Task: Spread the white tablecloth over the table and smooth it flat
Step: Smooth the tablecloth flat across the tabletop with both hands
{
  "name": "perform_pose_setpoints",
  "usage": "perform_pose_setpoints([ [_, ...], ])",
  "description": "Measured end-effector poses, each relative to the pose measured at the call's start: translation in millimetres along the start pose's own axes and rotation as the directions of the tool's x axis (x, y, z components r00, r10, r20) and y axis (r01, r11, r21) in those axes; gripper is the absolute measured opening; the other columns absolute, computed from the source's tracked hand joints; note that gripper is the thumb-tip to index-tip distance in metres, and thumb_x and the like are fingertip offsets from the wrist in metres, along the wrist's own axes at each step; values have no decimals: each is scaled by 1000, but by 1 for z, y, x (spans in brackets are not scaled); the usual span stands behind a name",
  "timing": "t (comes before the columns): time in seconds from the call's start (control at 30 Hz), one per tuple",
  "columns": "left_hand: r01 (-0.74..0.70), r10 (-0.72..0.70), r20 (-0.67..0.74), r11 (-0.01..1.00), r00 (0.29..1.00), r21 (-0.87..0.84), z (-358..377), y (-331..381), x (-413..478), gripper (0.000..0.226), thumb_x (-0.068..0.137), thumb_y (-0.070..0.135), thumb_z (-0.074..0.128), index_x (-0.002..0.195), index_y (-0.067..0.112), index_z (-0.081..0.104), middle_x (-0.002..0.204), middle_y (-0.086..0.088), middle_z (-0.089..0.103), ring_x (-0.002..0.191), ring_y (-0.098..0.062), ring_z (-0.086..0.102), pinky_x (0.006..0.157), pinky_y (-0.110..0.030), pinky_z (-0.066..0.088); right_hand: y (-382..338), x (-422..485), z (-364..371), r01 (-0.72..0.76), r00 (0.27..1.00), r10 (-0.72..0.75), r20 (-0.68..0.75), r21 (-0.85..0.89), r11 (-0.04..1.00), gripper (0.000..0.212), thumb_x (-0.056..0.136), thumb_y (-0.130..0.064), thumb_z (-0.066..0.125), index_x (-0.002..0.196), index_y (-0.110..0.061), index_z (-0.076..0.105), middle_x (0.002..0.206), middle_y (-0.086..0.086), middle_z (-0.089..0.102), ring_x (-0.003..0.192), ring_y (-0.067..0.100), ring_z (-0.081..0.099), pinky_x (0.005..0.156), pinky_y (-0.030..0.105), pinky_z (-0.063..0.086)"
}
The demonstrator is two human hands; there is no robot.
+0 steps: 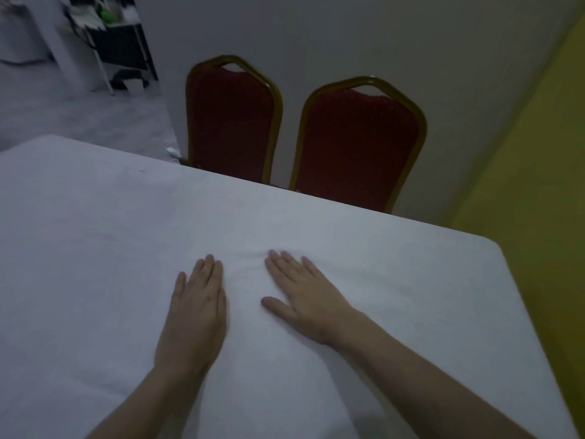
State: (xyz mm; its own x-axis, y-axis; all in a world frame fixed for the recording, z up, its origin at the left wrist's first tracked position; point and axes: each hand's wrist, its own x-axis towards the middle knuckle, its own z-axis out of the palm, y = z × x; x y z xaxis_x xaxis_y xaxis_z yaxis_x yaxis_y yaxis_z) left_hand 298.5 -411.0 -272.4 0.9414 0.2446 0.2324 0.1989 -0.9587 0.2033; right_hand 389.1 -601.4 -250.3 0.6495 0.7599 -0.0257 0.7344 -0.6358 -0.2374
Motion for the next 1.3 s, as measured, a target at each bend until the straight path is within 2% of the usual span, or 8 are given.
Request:
perform_pose_setpoints([
  [0.23,-9,5,52,998,999,67,-3,3,-6,58,95,24,12,145,0,31,152,-14,34,142,-26,30,116,-48,19,122,-75,-28,-547,836,543,-78,-38,836,90,82,-75,1,152,-19,-2,160,-1,-8,147,12,-8,118,33,-4],
  [0.4,-99,87,102,988,991,118,-5,16,14,59,90,20,25,146,3,29,155,-15,24,142,-30,27,111,-58,27,144,-107,-31,-672,739,666,-100,-32,740,86,82,-69,3,152,-18,-4,160,0,-10,147,15,-8,121,39,-2],
  [0.57,-168,172,129,985,977,-44,9,66,77,57,98,33,-2,152,16,-1,160,0,-10,147,-15,-13,120,-47,0,116,-88,-33,-361,932,358,-47,-75,930,84,80,-72,-16,147,-23,-8,153,-8,-20,147,17,-13,118,32,-12],
  [0.67,4,-4,37,1000,999,-13,19,83,101,50,102,21,16,152,14,10,161,-4,4,148,-18,-1,120,-50,3,72,-49,-30,-96,989,101,110,-50,994,66,94,-59,5,149,-26,-12,153,-12,-27,140,6,-27,118,35,-15],
  [0.77,337,-348,-61,931,936,-138,18,77,103,48,102,19,23,148,6,26,158,-11,21,147,-25,15,120,-47,7,58,1,-22,47,997,-44,67,-35,998,64,100,-50,19,152,-19,-2,159,-3,-13,145,10,-17,119,41,-11],
  [0.83,344,-348,-11,931,938,-118,19,76,101,48,102,20,24,148,6,24,158,-12,20,147,-26,14,120,-47,6,73,22,-20,60,997,-58,43,-38,997,69,96,-58,22,152,-22,1,160,-2,-8,146,10,-12,120,40,-7],
  [1.0,231,-232,66,973,971,14,27,81,105,53,101,29,14,150,11,17,160,-9,13,148,-23,7,119,-52,4,175,4,-38,-241,969,241,-60,8,971,70,92,-66,22,151,-33,3,161,-2,-6,147,14,-10,119,35,-6],
  [1.3,246,-250,67,967,966,63,24,88,101,52,100,26,17,148,7,23,158,-13,20,147,-26,13,117,-55,10,281,-116,-57,-672,731,661,-171,-4,741,83,84,-68,6,152,-21,9,160,2,7,147,16,3,120,40,4],
])
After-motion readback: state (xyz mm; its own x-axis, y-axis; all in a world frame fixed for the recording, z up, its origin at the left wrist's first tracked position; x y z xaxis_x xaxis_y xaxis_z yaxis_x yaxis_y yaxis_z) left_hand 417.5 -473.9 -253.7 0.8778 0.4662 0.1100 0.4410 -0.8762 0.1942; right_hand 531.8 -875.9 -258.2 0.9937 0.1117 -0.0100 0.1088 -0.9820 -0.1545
